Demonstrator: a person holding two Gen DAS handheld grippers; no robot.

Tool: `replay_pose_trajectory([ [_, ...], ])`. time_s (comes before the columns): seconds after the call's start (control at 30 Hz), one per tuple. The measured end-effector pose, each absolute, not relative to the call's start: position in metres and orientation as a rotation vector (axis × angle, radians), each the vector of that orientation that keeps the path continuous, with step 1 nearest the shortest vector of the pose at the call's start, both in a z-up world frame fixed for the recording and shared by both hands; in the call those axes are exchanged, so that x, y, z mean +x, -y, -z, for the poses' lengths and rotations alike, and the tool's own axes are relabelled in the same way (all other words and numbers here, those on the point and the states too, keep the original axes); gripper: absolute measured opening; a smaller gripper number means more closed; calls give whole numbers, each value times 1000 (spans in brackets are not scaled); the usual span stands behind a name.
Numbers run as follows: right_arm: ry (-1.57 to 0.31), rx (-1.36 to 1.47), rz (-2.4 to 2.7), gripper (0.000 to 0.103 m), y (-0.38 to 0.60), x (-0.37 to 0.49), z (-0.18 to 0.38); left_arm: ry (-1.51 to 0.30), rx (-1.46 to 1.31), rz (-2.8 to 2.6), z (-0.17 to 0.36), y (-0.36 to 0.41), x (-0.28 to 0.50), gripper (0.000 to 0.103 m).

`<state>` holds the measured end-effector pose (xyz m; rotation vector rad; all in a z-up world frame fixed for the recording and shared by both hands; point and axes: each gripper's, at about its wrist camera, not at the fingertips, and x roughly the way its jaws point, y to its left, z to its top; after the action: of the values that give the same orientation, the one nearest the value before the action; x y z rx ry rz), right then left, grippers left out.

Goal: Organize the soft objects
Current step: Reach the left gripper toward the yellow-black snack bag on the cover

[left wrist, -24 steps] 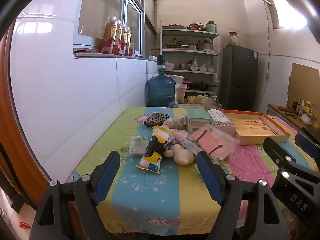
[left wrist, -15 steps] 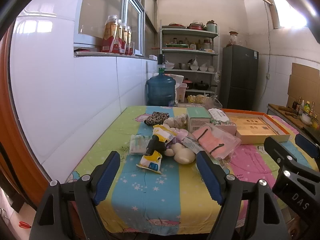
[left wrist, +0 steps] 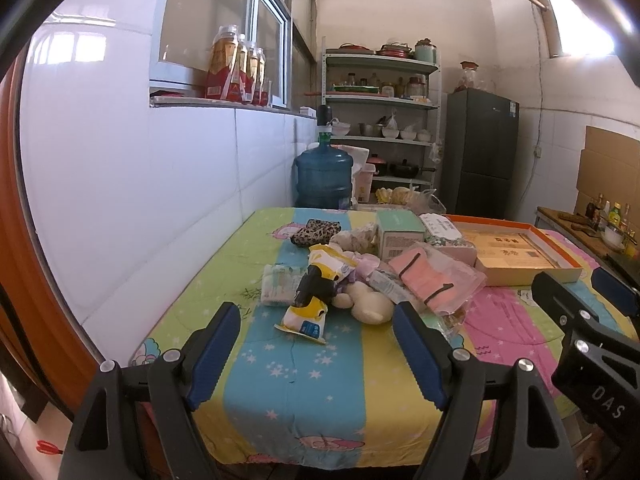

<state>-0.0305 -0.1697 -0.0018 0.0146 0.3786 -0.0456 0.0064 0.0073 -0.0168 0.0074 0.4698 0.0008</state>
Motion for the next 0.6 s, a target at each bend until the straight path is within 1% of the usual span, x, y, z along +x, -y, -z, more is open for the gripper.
replay_pose_trajectory([
  [0.3, -394, 51, 12, 89, 174, -27, 8, -510, 21, -8, 16, -5, 10, 79],
  [0.53, -413, 46, -9, 89, 175, -18, 21, -443, -15, 5, 29, -15, 19, 79],
  [0.6, -431, 31, -24, 89, 175, -12, 29, -452, -28, 8, 36, -21, 25, 79],
])
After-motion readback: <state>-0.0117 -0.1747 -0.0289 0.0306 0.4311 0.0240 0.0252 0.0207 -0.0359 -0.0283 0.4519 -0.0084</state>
